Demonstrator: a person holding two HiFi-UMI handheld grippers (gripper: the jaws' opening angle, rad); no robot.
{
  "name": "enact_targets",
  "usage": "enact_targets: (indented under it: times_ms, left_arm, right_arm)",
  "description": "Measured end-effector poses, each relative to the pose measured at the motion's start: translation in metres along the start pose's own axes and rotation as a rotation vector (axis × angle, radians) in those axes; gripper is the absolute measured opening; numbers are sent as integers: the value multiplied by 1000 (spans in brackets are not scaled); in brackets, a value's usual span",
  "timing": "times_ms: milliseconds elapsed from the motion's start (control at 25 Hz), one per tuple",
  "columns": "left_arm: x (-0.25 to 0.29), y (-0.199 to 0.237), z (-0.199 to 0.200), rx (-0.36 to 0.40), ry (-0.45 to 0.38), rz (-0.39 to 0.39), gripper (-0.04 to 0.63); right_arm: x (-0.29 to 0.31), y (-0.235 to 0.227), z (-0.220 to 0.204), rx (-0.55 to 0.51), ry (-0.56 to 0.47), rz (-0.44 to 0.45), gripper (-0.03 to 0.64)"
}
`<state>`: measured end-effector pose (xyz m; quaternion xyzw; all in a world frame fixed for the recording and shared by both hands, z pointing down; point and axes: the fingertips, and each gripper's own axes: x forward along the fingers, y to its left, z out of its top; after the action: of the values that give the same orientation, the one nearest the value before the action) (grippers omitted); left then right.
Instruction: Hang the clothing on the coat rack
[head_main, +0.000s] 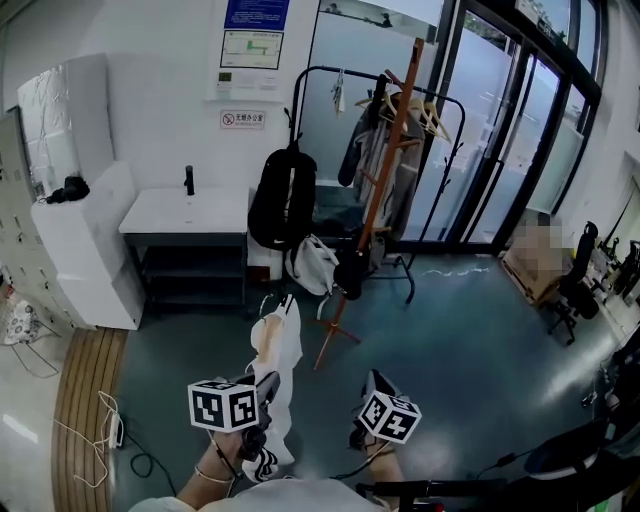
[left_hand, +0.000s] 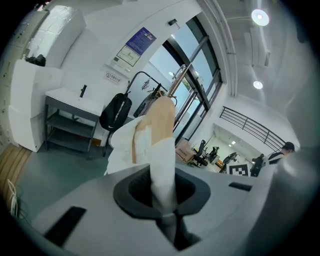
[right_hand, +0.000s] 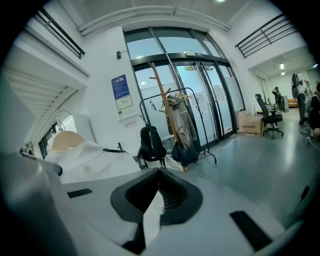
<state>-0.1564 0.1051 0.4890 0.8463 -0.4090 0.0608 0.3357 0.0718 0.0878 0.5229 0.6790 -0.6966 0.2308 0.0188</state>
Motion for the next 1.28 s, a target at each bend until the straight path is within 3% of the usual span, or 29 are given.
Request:
enact_targets:
  times_ms: [720, 1280]
  left_arm:
    - [81, 8, 50, 18, -7, 21, 40]
    - [98, 7, 62, 23, -26, 32, 40]
  right_arm:
    - [78, -49, 23, 53, 14, -10, 23]
    - [78, -69, 27, 74, 15, -21, 23]
